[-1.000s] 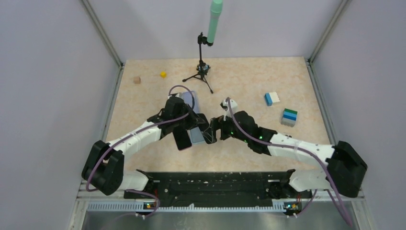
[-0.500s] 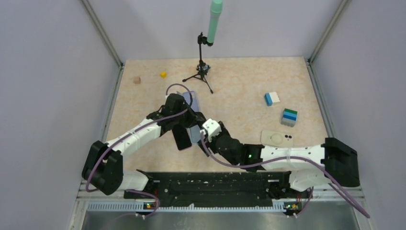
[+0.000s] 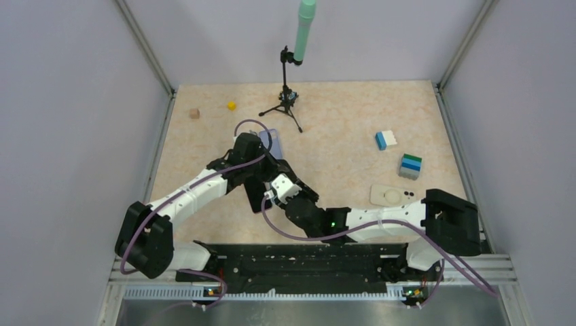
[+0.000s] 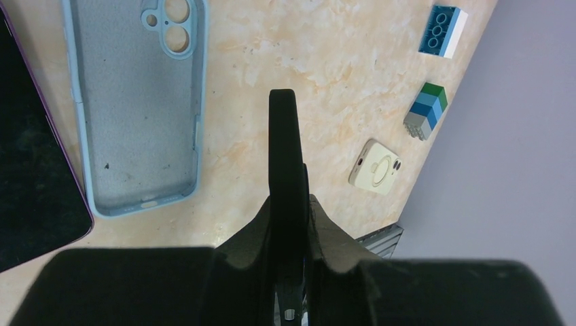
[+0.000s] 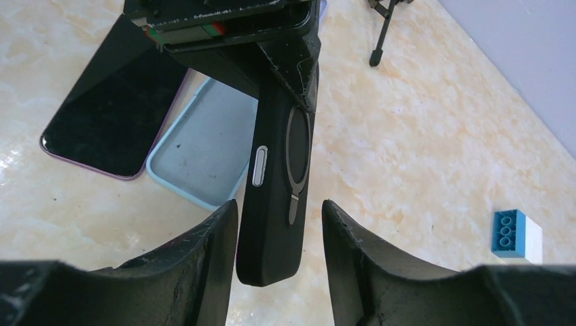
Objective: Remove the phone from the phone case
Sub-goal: Remove the phone case from the phone.
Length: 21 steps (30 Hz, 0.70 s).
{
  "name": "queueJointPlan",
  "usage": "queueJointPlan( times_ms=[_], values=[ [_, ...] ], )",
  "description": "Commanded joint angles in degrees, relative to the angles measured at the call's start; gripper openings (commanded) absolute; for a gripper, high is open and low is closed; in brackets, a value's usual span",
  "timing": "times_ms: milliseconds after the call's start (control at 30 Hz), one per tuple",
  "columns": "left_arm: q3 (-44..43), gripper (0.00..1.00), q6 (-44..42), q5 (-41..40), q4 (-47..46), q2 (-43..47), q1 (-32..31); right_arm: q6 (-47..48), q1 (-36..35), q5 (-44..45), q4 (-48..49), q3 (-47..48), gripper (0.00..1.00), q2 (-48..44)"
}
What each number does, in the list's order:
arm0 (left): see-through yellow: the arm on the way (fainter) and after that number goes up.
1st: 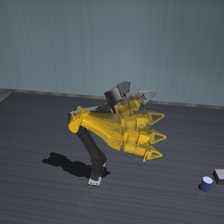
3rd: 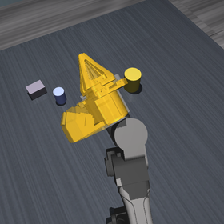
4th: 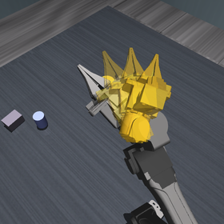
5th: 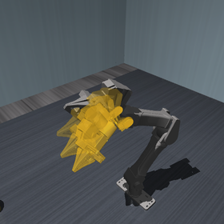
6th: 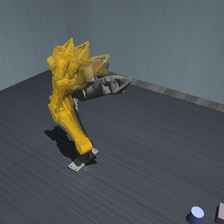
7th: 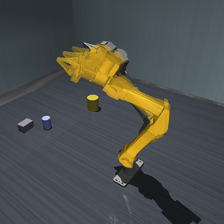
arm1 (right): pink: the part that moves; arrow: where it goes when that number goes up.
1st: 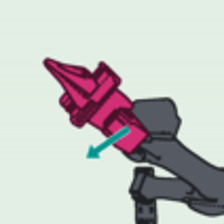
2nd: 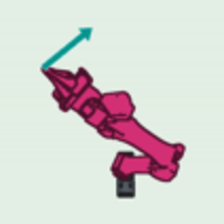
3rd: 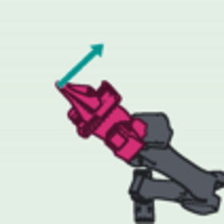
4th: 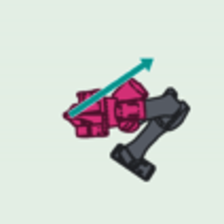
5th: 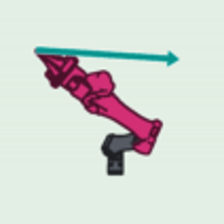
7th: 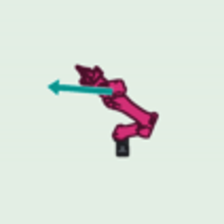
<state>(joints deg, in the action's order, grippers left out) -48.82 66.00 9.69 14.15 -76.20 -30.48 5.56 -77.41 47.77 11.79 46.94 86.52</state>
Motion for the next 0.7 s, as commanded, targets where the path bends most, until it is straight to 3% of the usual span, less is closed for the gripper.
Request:
queueJointPlan(
  times_ms=[0, 100, 233, 300, 500, 567, 667],
  values=[
    [-3.22, 0.0, 1.37, 1.98, -3.25, 2.63, 0.02, 1.96, -0.73, 3.58, 1.95, 2.45, 0.45, 1.45],
    [-3.17, 0.0, 1.41, 2.53, -3.61, 2.66, -0.02, 2.08, -0.74, 4.53, 1.85, 2.78, 0.33, 1.85],
    [-1.87, 0.0, 1.92, 4.93, -6.37, 3.29, -0.01, 1.85, -0.73, 5.98, 2.61, 2.98, 0.04, 1.74],
    [-0.72, 0.01, 2.05, 5.35, -8.65, 4.31, 0.04, 1.38, -0.61, 5.86, 4.11, 2.05, 0.0, 0.76],
    [0.93, 0.5, 2.12, 4.55, -9.41, 6.27, 0.09, -2.0, 1.6, 0.97, 8.41, -3.15, 0.0, -6.32],
    [1.0, 0.6, 1.97, 4.63, -9.62, 6.67, 0.08, -2.73, 2.29, 0.11, 8.72, -4.09, 0.0, -8.16],
    [0.92, 0.63, 1.23, 3.76, -9.25, 7.43, 0.28, -4.76, 3.92, -2.07, 7.72, -5.18, 0.0, -10.75]
  ],
)
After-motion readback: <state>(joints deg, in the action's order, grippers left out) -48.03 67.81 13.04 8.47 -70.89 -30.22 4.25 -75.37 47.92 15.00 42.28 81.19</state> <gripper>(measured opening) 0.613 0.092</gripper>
